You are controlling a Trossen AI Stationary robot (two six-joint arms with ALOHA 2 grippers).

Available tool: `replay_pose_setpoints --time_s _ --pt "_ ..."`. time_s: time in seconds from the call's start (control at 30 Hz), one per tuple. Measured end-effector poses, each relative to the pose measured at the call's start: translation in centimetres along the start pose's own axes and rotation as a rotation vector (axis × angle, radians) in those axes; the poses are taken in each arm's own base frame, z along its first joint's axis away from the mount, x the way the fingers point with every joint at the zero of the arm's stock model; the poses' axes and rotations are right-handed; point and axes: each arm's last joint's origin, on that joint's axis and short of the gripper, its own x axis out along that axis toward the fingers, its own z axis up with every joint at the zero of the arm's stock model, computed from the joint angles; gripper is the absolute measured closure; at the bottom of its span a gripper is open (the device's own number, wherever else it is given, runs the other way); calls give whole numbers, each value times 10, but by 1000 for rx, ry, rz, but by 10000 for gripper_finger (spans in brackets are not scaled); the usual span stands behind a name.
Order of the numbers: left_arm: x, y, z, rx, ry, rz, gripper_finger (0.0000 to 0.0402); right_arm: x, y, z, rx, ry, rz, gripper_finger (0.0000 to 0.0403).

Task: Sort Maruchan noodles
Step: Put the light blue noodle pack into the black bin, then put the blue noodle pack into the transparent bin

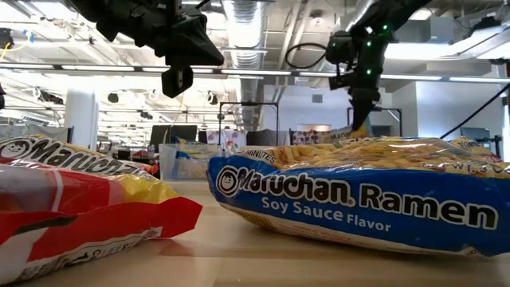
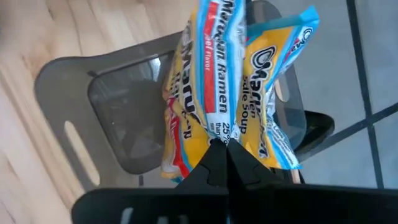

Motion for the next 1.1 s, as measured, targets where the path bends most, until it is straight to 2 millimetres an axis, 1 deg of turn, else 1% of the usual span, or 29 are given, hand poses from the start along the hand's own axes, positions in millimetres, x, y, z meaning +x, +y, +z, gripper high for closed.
replay_pose_setpoints --time_s 0.23,0.4,0.53,0.77,0.97,1.1 --pt "0 0 0 0 0 0 401 16 0 1 4 54 13 372" --pt "0 0 0 0 0 0 401 16 -2 1 28 84 -52 366" --pt "0 0 0 0 0 0 401 16 -2 0 27 87 -55 356" --pt "0 0 0 0 0 0 401 16 -2 0 27 89 -57 309" --pt "0 0 0 0 0 0 401 15 -4 -1 25 122 -130 268" --pt "0 0 0 0 0 0 401 15 -4 -1 24 125 -132 249"
